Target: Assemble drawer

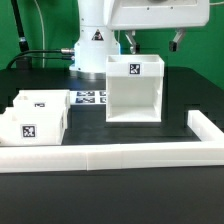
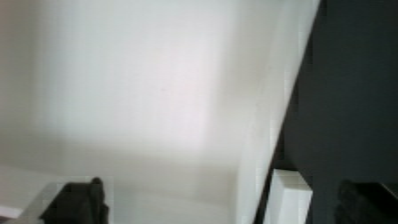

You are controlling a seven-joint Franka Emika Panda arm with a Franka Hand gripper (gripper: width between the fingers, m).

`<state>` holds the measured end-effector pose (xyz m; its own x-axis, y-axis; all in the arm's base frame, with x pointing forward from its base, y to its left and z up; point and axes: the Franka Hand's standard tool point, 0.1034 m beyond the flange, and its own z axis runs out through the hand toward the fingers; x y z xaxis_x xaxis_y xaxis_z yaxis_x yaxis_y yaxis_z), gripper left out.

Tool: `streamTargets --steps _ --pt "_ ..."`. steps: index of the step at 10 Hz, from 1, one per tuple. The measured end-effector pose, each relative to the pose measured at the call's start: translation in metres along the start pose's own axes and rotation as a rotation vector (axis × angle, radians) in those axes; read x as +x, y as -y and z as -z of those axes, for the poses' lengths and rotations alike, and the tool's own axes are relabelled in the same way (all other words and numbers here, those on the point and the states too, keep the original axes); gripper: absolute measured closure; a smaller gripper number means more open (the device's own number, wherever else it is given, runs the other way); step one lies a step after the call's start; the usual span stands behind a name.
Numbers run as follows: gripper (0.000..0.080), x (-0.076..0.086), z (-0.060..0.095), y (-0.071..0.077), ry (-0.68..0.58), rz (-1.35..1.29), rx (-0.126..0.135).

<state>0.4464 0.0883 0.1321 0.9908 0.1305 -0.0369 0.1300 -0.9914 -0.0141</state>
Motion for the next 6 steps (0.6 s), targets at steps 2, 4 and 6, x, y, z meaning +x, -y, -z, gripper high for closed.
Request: streamTargets --steps 2,4,6 --pt "0.015 0.0 0.0 0.0 0.0 0.0 0.0" --pt "0.015 0.0 -0.001 0.0 0.0 -0.001 0.001" --pt "0.015 -0.003 -0.015 0.004 0.001 -0.123 0.061"
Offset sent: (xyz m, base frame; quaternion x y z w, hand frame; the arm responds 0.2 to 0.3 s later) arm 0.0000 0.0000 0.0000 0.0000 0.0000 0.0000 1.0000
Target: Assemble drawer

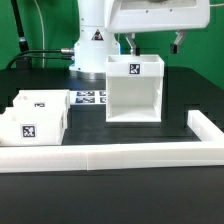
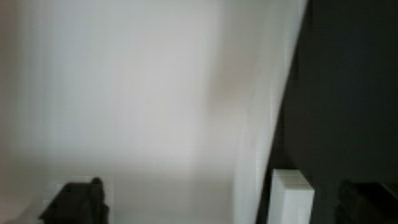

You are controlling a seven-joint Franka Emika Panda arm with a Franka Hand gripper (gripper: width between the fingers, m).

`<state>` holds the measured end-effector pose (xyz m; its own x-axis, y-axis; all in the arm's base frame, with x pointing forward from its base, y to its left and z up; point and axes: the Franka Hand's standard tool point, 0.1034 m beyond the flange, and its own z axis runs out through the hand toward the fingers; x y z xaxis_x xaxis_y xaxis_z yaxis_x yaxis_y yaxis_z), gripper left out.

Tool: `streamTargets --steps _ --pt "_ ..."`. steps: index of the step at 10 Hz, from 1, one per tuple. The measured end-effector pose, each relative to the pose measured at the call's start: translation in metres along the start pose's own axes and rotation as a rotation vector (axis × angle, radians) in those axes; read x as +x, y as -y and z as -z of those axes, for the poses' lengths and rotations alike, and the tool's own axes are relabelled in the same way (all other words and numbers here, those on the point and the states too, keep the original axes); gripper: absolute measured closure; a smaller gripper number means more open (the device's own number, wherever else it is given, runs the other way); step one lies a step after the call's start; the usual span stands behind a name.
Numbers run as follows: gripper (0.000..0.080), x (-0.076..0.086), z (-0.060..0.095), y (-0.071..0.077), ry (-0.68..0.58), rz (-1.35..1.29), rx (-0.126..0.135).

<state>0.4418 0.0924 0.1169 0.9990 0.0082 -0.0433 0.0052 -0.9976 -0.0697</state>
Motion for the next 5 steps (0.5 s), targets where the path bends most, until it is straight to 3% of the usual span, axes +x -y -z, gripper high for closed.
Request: streamTargets --steps 2,5 --pt "0.015 0.0 -0.0073 -0.0035 0.017 -0.084 0.041" --pt "0.015 -0.0037 -0.0135 -0.0032 0.034 -0.077 0.031"
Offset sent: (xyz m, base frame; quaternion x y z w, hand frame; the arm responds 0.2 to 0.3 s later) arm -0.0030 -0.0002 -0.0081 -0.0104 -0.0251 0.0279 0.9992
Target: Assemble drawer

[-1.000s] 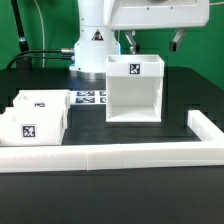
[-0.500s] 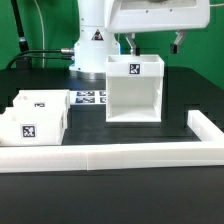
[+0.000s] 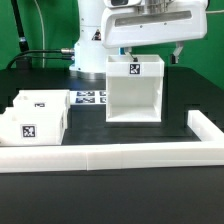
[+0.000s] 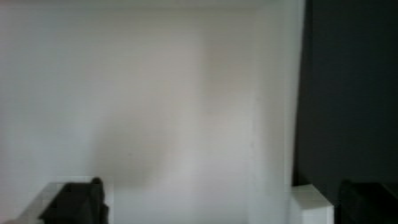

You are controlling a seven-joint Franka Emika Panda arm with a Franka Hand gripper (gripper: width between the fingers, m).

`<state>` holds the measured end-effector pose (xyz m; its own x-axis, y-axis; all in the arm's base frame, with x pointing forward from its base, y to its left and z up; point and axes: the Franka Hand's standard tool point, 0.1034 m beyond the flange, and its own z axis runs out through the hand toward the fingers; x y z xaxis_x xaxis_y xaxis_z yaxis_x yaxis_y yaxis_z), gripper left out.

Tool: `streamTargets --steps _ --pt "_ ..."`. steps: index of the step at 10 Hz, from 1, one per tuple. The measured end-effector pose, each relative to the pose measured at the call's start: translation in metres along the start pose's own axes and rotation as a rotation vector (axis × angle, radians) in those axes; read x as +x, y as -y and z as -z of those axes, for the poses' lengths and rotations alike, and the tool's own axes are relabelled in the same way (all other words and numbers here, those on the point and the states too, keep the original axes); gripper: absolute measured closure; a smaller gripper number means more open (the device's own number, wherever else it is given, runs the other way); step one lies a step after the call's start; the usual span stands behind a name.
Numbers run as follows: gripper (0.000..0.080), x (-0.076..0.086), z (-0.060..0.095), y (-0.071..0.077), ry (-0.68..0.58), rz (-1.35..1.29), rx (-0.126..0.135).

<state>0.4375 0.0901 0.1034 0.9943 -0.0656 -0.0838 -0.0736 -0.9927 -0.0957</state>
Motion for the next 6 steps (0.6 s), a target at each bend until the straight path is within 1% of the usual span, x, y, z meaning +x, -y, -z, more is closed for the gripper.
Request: streamTargets --steps 1,2,3,4,5,6 --pt "0.025 0.0001 0.0 -0.0004 0.0 -0.001 0.0" --pt "0.0395 0.0001 -0.0001 -0.0004 0.0 -0.001 0.0" --pt "0.0395 0.0001 -0.0001 -0.0003 0.0 0.0 0.0" --pt "0.0573 0.0001 -0.0002 -0.0003 0.0 0.0 0.0" --pt "0.0573 0.0001 -0.0002 -0.0003 0.0 0.0 0.0" --pt "0.0745 0.0003 0.0 -0.0003 -0.001 0.0 0.0"
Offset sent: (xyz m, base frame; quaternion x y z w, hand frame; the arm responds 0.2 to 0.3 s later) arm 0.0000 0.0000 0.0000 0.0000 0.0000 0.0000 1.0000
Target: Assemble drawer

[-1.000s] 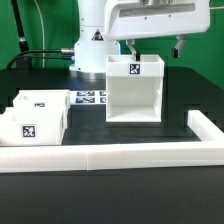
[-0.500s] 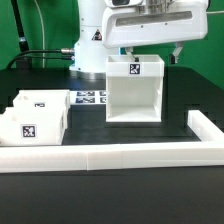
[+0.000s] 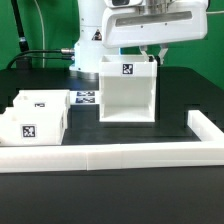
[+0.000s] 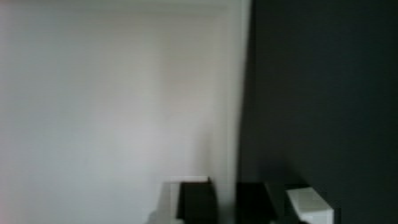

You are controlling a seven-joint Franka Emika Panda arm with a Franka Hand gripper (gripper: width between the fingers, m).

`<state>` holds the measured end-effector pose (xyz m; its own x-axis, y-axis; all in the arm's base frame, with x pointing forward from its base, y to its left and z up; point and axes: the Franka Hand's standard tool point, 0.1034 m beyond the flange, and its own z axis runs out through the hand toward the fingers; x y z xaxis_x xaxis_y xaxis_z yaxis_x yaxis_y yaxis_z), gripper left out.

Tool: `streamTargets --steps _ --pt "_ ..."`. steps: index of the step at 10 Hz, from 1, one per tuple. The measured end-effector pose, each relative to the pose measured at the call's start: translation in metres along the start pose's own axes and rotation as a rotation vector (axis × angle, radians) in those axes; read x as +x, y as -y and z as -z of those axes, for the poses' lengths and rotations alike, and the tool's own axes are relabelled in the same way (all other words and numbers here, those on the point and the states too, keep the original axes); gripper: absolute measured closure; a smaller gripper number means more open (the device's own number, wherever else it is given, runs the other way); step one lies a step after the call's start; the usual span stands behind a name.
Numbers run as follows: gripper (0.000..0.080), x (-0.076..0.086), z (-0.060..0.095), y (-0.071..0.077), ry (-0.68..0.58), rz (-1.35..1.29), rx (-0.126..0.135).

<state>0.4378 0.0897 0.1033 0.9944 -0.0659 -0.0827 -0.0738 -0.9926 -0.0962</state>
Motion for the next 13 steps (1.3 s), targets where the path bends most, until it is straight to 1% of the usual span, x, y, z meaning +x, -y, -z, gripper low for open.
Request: streamTargets --steps 1,6,7,8,10,11,12,13 --pt "0.076 0.0 0.0 0.0 -0.001 0.0 0.0" --pt "0.076 0.0 0.0 0.0 -0.001 0.0 0.0" --pt "0.076 0.004 0.0 0.0 -0.003 0.002 0.002" --pt "0.0758 0.023 0.002 0.001 -0.017 0.001 0.01" --pt "0.0758 0.053 0.005 0.0 -0.042 0.011 0.021" --pt "0.0758 0.075 0.007 -0.001 -0.061 0.022 0.027" --pt "0.0758 0.093 0.009 0.002 -0.078 0.021 0.034" --pt "0.0757 0.105 0.009 0.005 -0.09 0.022 0.039"
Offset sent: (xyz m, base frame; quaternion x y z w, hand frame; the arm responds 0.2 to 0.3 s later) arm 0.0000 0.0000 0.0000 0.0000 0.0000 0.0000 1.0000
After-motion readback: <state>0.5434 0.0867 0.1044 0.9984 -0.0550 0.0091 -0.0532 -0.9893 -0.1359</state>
